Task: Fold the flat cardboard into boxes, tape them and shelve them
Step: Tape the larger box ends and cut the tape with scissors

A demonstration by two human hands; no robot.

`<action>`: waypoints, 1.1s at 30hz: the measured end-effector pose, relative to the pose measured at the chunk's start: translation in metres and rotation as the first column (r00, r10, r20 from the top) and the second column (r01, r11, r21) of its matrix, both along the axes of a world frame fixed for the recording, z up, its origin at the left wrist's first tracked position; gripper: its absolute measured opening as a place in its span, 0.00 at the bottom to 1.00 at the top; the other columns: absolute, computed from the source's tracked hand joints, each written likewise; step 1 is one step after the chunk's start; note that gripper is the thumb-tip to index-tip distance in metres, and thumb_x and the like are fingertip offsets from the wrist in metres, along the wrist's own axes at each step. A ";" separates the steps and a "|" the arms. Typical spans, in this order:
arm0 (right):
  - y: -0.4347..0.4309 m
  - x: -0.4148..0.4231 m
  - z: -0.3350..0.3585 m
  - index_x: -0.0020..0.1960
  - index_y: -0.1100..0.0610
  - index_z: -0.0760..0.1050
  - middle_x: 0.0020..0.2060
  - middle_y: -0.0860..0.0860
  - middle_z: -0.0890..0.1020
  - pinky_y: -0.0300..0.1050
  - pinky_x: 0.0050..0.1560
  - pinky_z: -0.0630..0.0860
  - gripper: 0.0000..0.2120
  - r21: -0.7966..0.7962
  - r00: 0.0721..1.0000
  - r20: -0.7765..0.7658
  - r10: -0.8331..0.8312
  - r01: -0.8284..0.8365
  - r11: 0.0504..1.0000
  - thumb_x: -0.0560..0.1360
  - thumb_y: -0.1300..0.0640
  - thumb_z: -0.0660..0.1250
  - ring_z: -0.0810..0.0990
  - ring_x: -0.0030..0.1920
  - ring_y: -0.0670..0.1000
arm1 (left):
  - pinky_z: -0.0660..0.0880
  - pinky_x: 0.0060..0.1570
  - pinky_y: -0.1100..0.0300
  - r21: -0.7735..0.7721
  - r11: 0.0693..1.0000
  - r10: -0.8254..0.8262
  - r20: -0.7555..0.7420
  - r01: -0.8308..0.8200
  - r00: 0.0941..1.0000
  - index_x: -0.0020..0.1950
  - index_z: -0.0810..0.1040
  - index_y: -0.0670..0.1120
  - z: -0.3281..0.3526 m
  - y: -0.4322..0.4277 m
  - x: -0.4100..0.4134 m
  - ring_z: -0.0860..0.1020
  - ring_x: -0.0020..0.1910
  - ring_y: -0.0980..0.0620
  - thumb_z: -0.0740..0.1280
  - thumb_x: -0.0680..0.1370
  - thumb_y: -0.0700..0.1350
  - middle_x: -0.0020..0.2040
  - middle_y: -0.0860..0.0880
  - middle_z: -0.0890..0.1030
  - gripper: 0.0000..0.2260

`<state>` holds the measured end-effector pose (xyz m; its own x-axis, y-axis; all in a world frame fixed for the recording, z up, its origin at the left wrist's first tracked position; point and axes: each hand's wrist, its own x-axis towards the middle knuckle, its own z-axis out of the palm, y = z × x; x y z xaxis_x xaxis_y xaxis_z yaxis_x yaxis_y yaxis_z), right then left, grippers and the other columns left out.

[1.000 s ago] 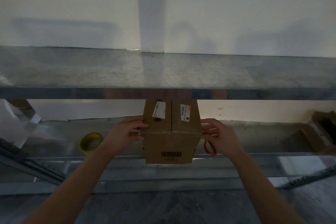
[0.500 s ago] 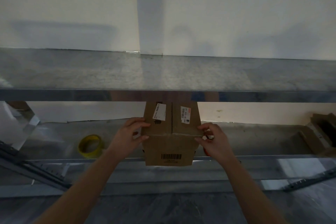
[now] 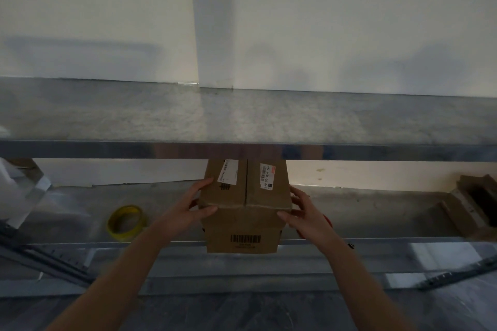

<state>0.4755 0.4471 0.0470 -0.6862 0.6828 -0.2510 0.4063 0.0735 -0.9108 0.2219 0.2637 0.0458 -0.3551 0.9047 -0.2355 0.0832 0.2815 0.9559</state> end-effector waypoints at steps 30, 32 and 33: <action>-0.084 0.042 0.031 0.69 0.31 0.62 0.66 0.46 0.70 0.54 0.61 0.77 0.28 -0.094 0.974 -0.149 -0.170 0.157 0.983 0.69 0.35 0.64 0.74 0.62 0.48 | 0.79 0.53 0.48 0.090 0.976 0.188 0.096 -0.196 0.978 0.65 0.64 0.71 0.044 -0.058 0.048 0.76 0.60 0.49 0.68 0.72 0.63 0.65 0.54 0.71 0.23; -0.089 0.043 0.036 0.68 0.29 0.63 0.67 0.43 0.69 0.56 0.65 0.74 0.25 -0.051 0.965 -0.177 -0.193 0.187 0.981 0.71 0.34 0.61 0.72 0.65 0.49 | 0.79 0.54 0.46 0.127 0.974 0.176 0.112 -0.189 0.978 0.64 0.64 0.69 0.051 -0.062 0.047 0.77 0.60 0.47 0.68 0.72 0.65 0.65 0.53 0.72 0.23; -0.089 0.045 0.038 0.67 0.29 0.64 0.66 0.41 0.70 0.56 0.64 0.75 0.23 -0.057 0.953 -0.212 -0.218 0.211 0.976 0.72 0.33 0.59 0.73 0.65 0.49 | 0.79 0.54 0.48 0.150 0.970 0.177 0.110 -0.192 0.978 0.64 0.64 0.68 0.055 -0.063 0.048 0.77 0.60 0.48 0.67 0.71 0.66 0.64 0.52 0.73 0.23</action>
<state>0.5201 0.3579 0.0851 -0.5646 0.8138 -0.1381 0.2027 -0.0255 -0.9789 0.2697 0.2008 0.1003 -0.5023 0.8541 -0.1348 -0.0496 0.1271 0.9906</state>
